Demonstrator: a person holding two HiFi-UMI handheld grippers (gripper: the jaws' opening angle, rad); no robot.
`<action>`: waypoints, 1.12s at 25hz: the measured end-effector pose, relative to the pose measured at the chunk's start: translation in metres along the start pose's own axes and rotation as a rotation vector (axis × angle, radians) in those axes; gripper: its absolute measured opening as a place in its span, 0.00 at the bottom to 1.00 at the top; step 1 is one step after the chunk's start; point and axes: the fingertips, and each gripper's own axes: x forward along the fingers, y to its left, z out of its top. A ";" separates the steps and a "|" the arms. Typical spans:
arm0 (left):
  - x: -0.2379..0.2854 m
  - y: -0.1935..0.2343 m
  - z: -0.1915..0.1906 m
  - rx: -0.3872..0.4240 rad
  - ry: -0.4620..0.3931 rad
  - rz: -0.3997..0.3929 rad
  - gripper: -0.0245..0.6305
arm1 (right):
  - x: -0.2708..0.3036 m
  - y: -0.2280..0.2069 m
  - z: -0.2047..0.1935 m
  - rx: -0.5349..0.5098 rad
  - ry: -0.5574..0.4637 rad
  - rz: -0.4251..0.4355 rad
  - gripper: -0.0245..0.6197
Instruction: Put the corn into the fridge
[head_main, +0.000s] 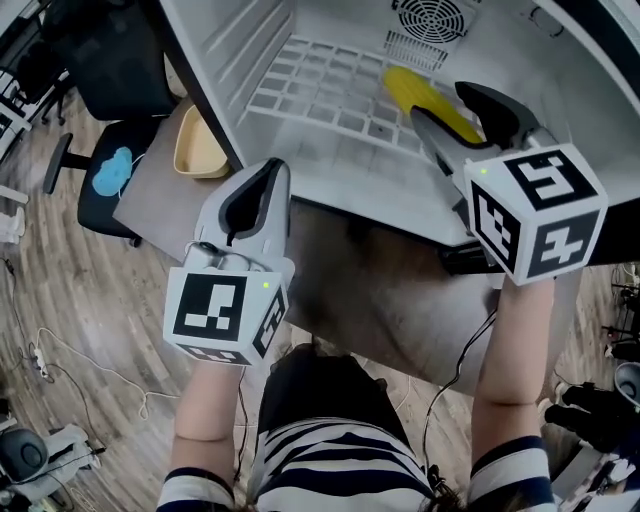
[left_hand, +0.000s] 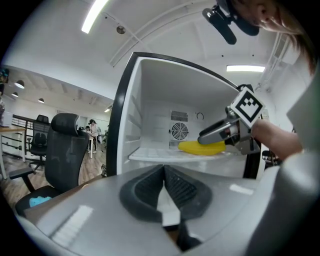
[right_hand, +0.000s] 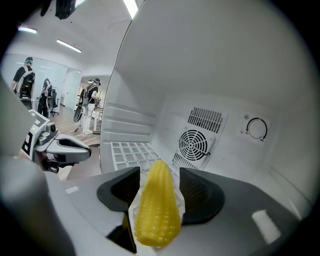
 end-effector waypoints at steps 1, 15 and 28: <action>-0.002 -0.001 0.002 0.001 -0.002 0.002 0.04 | -0.004 0.000 0.001 0.004 -0.005 -0.004 0.43; -0.028 -0.009 0.040 -0.005 -0.045 0.054 0.04 | -0.072 0.007 0.001 0.118 -0.121 -0.076 0.36; -0.052 -0.026 0.062 0.013 -0.065 0.083 0.04 | -0.122 0.012 -0.026 0.283 -0.211 -0.112 0.19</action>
